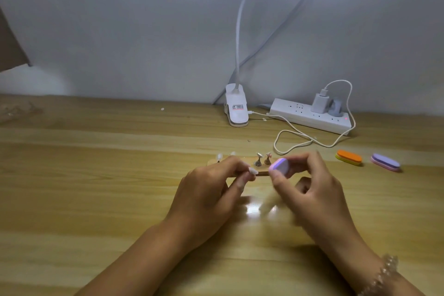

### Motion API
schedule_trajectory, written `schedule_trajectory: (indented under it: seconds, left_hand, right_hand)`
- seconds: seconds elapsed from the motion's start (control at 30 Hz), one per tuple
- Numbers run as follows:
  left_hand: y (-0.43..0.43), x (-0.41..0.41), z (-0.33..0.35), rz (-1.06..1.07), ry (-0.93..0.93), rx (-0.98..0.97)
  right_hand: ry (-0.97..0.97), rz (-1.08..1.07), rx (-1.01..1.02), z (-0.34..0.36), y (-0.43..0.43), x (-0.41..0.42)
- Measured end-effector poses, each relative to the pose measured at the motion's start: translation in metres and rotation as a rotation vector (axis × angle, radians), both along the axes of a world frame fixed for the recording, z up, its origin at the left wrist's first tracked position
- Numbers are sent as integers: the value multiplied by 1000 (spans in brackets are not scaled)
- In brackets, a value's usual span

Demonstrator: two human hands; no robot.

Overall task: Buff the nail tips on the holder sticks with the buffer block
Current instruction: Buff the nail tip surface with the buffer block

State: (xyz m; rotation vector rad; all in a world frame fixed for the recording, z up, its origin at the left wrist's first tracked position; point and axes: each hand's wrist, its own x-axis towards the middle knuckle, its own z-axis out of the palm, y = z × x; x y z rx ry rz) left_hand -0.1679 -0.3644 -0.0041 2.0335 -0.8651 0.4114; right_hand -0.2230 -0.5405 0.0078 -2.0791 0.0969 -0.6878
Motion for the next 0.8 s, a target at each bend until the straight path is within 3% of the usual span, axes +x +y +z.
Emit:
schedule_trajectory:
  seconds: [0.07, 0.23, 0.47, 0.67, 0.8]
  left_hand:
    - [0, 0, 0, 1, 25, 1]
    - [1, -2, 1, -18, 7, 95]
    - [1, -1, 1, -11, 13, 46]
    - [0, 1, 0, -11, -12, 0]
    - [1, 2, 1, 22, -45, 1]
  right_hand:
    - [2, 13, 39, 1, -1, -1]
    - [-79, 194, -268, -1, 16, -10]
    - [-14, 48, -158, 0, 5, -4]
    - [132, 10, -585, -6, 14, -9]
    - [136, 100, -587, -7, 13, -8]
